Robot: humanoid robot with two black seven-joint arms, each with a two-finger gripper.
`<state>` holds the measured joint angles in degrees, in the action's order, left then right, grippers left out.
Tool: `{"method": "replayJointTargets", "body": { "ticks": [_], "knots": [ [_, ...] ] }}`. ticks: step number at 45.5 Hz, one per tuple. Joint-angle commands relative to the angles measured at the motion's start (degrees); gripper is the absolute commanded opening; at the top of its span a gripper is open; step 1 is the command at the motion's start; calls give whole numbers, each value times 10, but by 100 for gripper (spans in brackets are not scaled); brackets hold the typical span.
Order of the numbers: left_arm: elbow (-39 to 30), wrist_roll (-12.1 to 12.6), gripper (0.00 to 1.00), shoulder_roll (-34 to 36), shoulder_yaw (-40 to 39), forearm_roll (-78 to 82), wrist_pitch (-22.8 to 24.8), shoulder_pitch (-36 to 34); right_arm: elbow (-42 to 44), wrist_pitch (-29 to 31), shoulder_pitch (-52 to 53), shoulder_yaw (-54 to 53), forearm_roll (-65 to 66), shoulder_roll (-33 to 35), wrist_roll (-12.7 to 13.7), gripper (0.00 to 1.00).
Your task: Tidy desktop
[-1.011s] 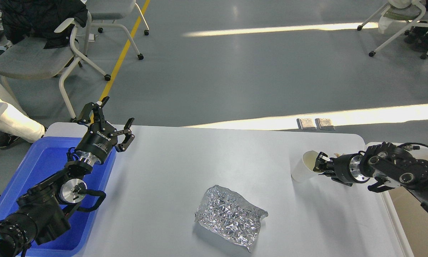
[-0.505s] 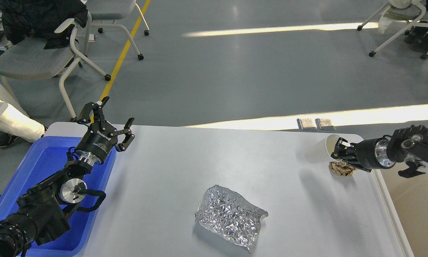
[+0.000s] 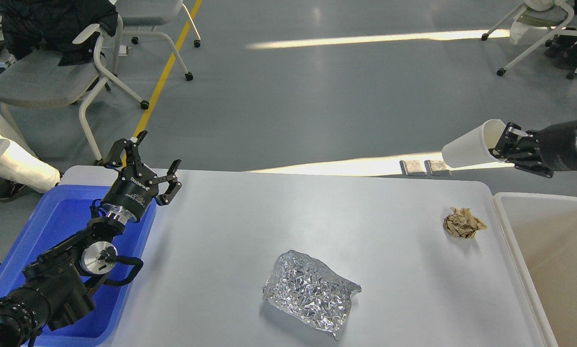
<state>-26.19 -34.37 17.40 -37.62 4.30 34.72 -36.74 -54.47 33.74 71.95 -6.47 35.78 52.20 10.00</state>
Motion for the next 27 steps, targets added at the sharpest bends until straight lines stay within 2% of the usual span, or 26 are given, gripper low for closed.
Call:
{"method": "replayJointTargets", "body": {
  "ticks": [1, 8, 19, 27],
  "knots": [
    [0, 0, 100, 0, 0, 0, 0, 0, 10, 9, 52, 0, -19, 45, 12, 0],
    [0, 0, 100, 0, 0, 0, 0, 0, 69, 0, 64, -2, -32, 62, 14, 0],
    [0, 0, 100, 0, 0, 0, 0, 0, 238, -25, 53, 5, -87, 62, 15, 0],
    [0, 0, 100, 0, 0, -1, 0, 0, 341, -52, -17, 8, -154, 53, 14, 0]
  ]
}}
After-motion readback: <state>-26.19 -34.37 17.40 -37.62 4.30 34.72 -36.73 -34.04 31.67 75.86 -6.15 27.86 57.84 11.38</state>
